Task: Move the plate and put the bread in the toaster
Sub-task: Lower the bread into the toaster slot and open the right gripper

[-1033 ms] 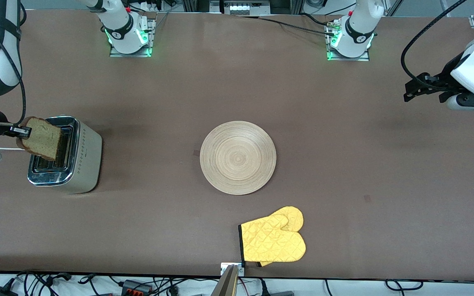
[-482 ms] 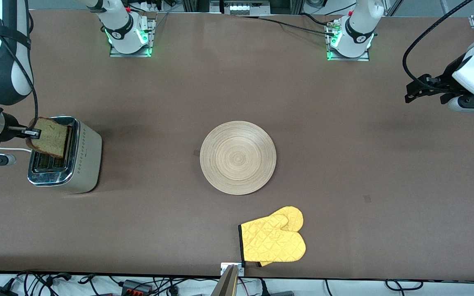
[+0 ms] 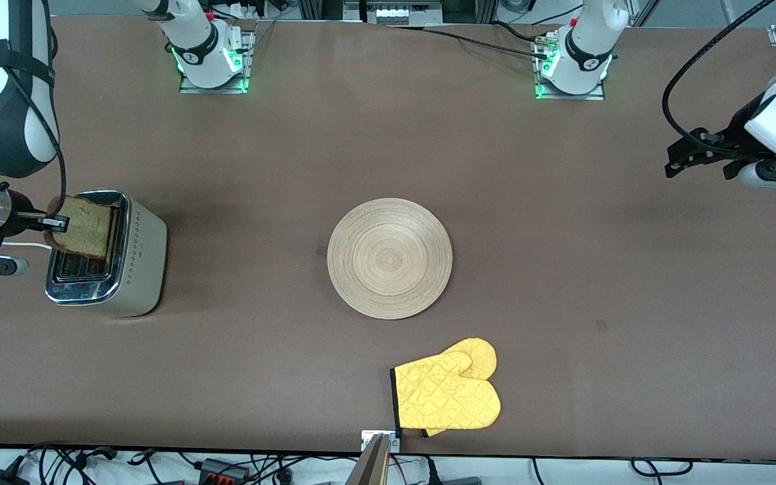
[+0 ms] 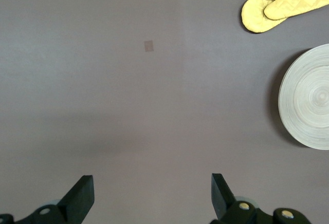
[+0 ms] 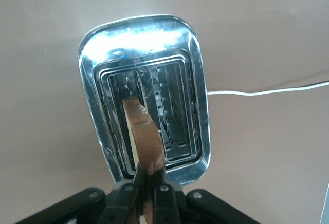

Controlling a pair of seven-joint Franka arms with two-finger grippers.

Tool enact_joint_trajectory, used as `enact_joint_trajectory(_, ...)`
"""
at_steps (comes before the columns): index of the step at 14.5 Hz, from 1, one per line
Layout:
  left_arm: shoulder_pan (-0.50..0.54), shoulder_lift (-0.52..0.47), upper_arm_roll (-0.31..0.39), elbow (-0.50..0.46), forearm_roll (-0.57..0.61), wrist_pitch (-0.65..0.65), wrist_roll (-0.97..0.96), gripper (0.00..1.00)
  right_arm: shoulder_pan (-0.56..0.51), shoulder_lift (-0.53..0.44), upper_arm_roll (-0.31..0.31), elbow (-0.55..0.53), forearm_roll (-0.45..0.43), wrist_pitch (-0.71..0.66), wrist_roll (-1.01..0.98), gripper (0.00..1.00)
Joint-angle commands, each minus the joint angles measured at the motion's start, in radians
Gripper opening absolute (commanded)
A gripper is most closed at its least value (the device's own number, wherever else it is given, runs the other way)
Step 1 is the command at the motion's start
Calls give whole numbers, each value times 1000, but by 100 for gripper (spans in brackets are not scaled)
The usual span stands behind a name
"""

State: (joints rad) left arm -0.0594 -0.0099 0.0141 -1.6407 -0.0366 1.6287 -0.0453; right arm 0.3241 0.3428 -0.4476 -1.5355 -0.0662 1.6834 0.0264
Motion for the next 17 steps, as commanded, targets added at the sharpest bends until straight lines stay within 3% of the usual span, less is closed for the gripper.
enact_joint_trajectory(1, -5, 22, 7, 29, 11, 8, 25, 100, -2, -1, 1, -9, -14, 31, 0, 0)
enact_joint_trajectory(6, -5, 22, 6, 7, 6, 63, 28, 100, -2, 5, 1, 5, -15, 47, -5, 0)
enact_joint_trajectory(17, 15, 13, 6, 1, 17, 20, 25, 100, -4, 12, 1, 5, -12, 52, -6, 0)
